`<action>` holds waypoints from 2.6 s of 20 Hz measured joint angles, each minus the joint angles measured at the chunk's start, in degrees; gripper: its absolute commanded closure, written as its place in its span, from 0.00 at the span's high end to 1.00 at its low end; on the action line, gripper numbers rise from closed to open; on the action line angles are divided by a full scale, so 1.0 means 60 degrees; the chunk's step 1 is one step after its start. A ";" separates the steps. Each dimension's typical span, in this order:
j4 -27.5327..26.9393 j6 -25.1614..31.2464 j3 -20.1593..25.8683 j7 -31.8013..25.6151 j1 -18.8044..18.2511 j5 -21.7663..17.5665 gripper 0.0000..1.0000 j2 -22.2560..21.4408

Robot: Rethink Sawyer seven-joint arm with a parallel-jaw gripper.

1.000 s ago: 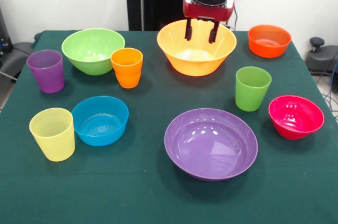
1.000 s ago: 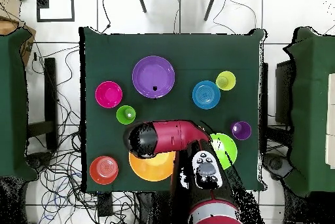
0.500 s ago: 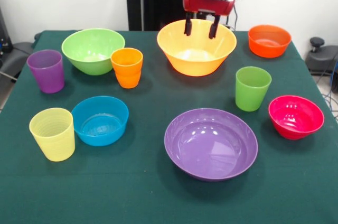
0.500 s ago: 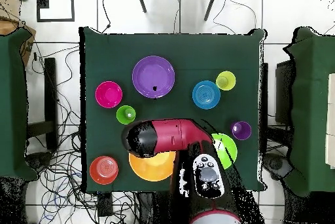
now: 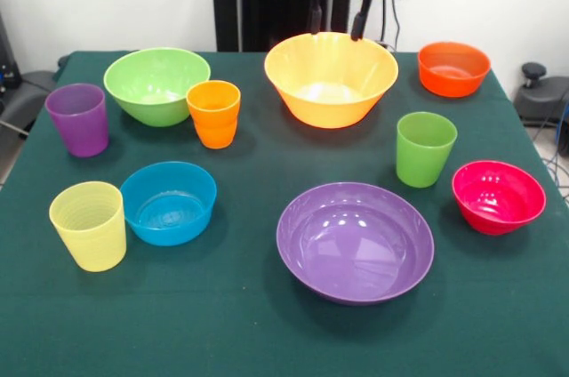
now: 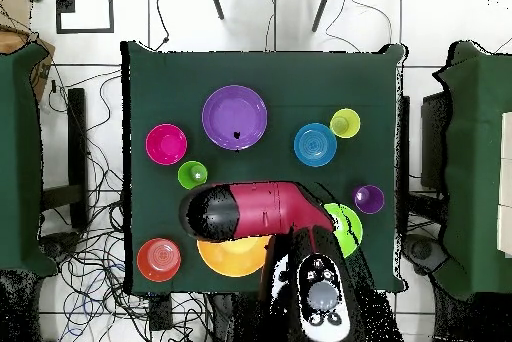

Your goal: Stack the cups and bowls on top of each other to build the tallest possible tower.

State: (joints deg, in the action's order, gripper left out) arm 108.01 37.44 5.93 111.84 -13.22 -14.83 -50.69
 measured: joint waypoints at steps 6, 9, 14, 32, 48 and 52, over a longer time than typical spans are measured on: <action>0.0001 0.0057 -0.0002 0.0000 0.0248 -0.0004 1.00 -0.0234; 0.0007 0.0056 0.0003 0.0000 0.0395 -0.0004 1.00 -0.0167; 0.0037 0.0056 0.0004 0.0000 0.0483 -0.0004 1.00 -0.0151; 0.0047 0.0058 -0.0006 0.0000 0.0515 -0.0051 1.00 -0.0149; 0.0057 -0.0287 -0.0386 0.0000 0.0998 -0.0356 1.00 0.0305; 0.0055 -0.0478 -0.0540 0.0000 0.1199 -0.0352 1.00 0.0726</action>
State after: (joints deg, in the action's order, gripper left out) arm 108.34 34.57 2.69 111.84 -6.02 -16.94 -46.33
